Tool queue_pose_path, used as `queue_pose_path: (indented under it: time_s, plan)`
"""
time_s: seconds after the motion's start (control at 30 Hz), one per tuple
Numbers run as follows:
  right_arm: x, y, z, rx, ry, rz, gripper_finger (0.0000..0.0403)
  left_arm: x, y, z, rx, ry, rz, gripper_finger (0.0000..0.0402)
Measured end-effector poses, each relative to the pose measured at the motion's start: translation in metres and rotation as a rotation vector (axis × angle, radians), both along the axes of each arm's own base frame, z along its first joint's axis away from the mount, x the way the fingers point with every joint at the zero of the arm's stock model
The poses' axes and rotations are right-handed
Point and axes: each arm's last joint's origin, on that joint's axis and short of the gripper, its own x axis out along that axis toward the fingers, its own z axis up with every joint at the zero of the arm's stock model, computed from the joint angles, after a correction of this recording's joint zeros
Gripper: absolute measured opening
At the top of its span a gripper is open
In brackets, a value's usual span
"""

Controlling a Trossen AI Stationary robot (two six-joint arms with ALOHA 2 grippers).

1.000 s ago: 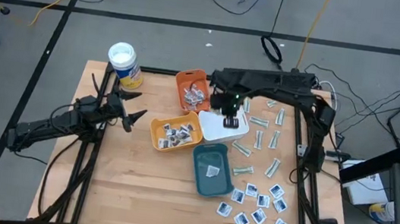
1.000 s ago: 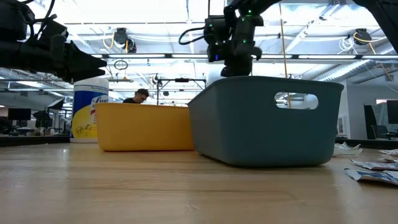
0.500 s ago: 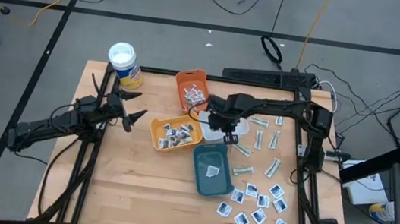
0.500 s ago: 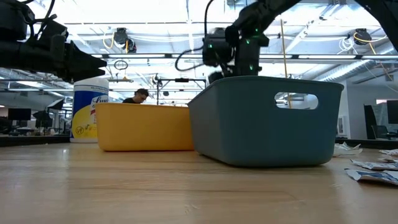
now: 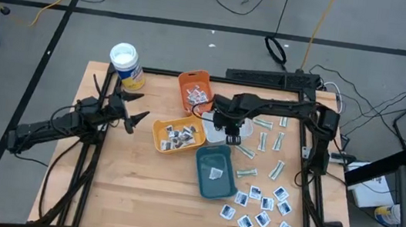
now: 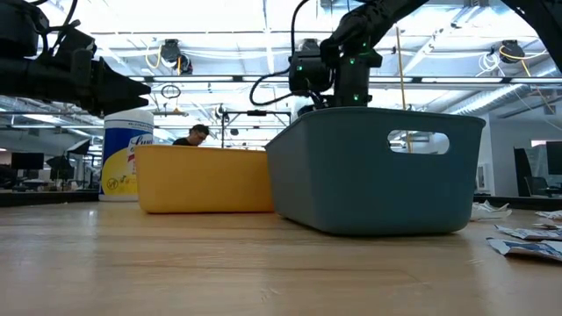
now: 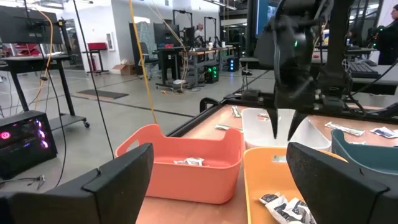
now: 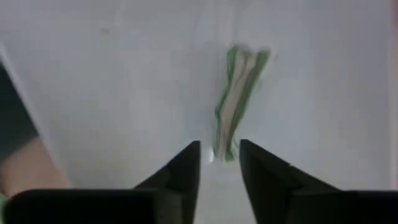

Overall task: Pick & Place First Aid Supplies
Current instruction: Put the green bandage into the white bin

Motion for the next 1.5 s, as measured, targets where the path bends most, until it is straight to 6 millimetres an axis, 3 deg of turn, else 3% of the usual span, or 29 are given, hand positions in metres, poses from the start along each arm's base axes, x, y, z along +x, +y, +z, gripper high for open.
queue_pose_path:
  time_s: [0.17,0.37,0.67,0.83,1.13,1.5]
  plan:
    - [-0.012,-0.014,0.033,0.001,-0.12,-0.277,0.0167,0.0,0.0,0.0,0.0,0.0,0.0,0.0368]
    - [-0.03,-0.035,0.058,-0.142,-0.233,-0.797,0.0173,0.0,0.0,0.0,0.0,0.0,0.0,0.0363]
    - [-0.054,-0.074,0.064,-0.113,-0.329,-1.339,0.0161,0.0,0.0,0.0,0.0,0.0,0.0,0.0376]
    - [-0.066,-0.093,0.064,-0.092,-0.362,-1.528,0.016,0.0,0.0,0.0,0.0,0.0,0.0,0.037]
    - [-0.07,-0.128,0.023,-0.056,-0.238,-1.648,0.016,0.0,0.0,0.0,0.0,0.0,0.0,0.0365]
    - [-0.074,-0.152,-0.027,0.042,-0.064,-1.713,0.016,0.0,0.0,0.0,0.0,0.0,0.0,0.0376]
